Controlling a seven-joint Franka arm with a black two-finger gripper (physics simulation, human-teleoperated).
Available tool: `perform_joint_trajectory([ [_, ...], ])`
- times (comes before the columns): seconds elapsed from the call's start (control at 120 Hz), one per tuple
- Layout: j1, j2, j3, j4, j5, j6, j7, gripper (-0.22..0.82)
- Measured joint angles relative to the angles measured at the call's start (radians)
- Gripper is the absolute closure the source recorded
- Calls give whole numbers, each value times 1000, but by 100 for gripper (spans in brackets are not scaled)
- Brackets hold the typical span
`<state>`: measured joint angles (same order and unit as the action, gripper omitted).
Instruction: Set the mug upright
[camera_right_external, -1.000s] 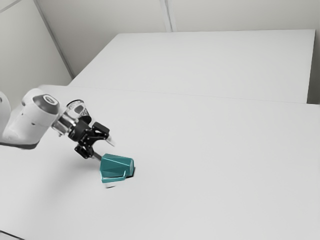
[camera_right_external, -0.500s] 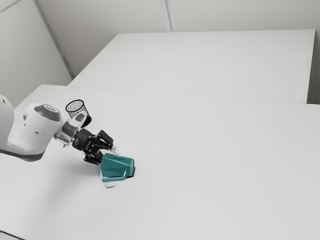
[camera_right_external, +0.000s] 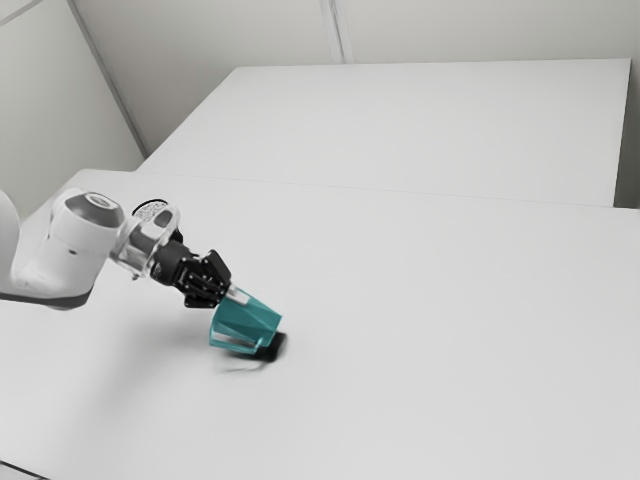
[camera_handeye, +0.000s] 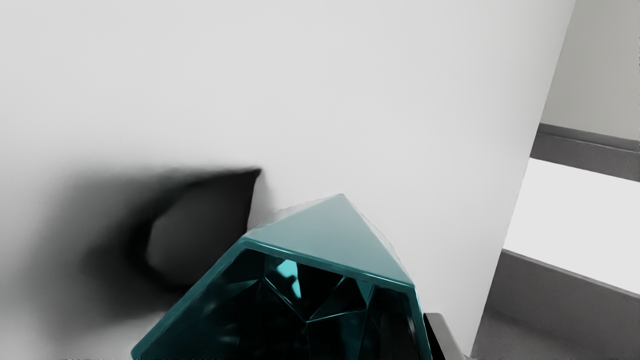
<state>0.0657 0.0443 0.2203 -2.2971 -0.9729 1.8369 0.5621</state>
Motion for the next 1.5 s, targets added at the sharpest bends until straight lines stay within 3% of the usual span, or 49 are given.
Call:
perform_joint_trajectory([
  [0.117, 9, -40, -30, 18, 33, -9, -1, 77],
  [0.233, 25, -45, -76, 118, 210, -10, -38, 78],
  [0.408, 1, 26, -119, 321, 542, -9, -104, 78],
  [0.592, -98, 96, -178, 479, 815, -2, -169, 78],
  [0.9, -95, 224, -195, 538, 995, 106, -247, 79],
  [1.367, -94, 248, -202, 428, 1038, 193, -335, 78],
  [1.417, -94, 249, -207, 428, 1036, 196, -340, 74],
  [1.5, -95, 247, -213, 428, 1031, 198, -346, 56],
])
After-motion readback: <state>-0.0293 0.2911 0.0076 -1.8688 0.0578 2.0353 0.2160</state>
